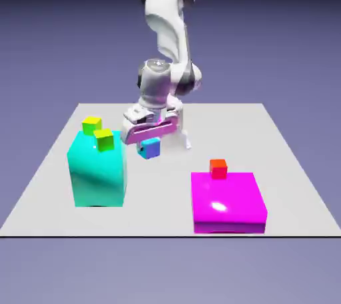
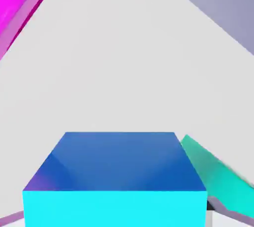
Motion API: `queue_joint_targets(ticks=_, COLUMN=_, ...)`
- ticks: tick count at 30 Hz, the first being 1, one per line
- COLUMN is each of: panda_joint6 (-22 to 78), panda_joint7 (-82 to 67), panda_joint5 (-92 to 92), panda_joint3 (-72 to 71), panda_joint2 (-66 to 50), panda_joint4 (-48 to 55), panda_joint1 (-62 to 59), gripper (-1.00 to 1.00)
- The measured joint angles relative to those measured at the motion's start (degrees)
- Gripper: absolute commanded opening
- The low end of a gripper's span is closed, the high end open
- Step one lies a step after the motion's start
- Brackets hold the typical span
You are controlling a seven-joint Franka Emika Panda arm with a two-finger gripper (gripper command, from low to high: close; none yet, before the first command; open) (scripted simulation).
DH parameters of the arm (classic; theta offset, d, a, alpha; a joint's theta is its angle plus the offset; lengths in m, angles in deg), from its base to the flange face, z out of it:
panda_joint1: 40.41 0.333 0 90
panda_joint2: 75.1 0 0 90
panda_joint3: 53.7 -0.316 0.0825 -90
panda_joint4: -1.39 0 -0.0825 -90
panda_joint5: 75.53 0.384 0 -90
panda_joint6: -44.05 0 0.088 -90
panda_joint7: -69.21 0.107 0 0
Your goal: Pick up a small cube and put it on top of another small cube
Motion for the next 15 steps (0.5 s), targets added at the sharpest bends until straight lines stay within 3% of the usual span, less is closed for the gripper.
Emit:
queue_joint_targets(ticks=9, panda_joint6=20.54, panda_joint7=-16.95, panda_joint5=-5.96, panda_joint3=18.65, panda_joint2=3.31, panda_joint4=16.87, panda_joint1=9.83, gripper=-1.0)
queue_joint_targets(ticks=11, panda_joint6=20.63, panda_joint7=-17.13, panda_joint5=-6.01, panda_joint3=18.82, panda_joint2=3.17, panda_joint4=16.89, panda_joint1=9.91, gripper=-1.0)
queue_joint_targets(ticks=15, panda_joint6=10.68, panda_joint7=-16.86, panda_joint5=-7.22, panda_joint3=21.63, panda_joint2=0.28, panda_joint4=9.91, panda_joint1=9.18, gripper=-1.0)
